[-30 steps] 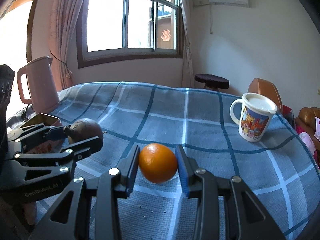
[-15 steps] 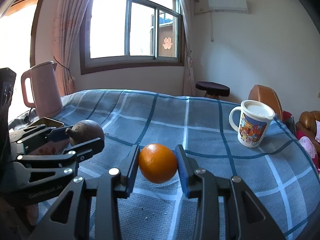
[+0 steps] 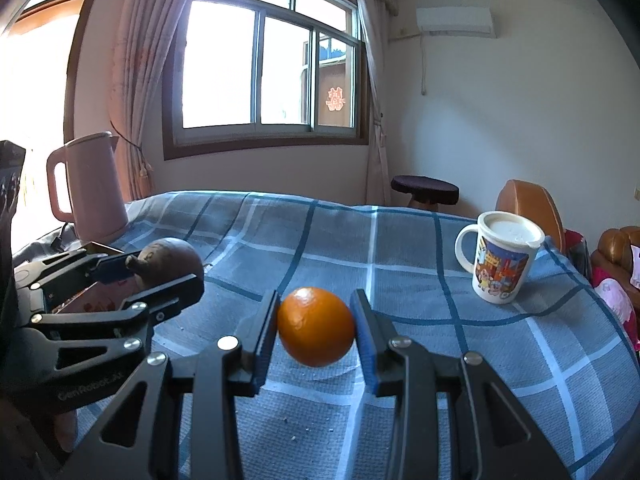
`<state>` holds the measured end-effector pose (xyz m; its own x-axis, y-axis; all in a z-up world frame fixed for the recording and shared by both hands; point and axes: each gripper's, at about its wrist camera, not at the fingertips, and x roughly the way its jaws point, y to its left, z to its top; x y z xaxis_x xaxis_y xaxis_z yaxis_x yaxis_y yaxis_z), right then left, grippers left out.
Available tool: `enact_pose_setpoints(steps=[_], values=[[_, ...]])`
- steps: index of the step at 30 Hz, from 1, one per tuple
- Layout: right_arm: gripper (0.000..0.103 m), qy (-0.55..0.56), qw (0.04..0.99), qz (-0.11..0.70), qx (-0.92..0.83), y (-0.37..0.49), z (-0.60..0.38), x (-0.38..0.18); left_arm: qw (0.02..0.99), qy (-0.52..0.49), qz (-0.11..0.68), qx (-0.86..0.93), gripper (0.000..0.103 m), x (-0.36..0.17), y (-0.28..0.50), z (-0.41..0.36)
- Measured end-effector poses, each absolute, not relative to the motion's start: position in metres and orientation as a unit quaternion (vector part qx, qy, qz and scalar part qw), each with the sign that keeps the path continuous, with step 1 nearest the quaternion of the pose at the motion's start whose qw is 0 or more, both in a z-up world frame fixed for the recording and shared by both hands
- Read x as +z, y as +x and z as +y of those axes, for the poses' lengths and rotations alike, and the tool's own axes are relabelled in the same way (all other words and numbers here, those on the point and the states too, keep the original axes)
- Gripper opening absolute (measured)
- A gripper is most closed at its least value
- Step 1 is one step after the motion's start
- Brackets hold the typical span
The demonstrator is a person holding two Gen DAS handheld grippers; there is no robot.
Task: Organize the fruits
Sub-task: 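Lift the purple-brown fruit with the left gripper while the right gripper lifts the orange, then carry the purple-brown fruit over the tin box while the right gripper carries the orange there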
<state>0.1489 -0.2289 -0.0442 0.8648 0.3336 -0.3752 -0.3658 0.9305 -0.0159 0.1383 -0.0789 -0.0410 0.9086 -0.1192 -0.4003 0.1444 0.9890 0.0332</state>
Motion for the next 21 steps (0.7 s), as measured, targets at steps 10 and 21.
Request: enact_pose_setpoints(steps=[10,21], values=[[0.039,-0.042,0.968,0.168,0.181,0.142,-0.231,-0.042,0.979,0.029,0.19,-0.06,0.055,-0.039,0.132,-0.077],[0.039,-0.034,0.972,0.141,0.185,0.132,-0.235,-0.038,0.983,0.033,0.173,-0.051,0.055,-0.037,0.123,-0.076]])
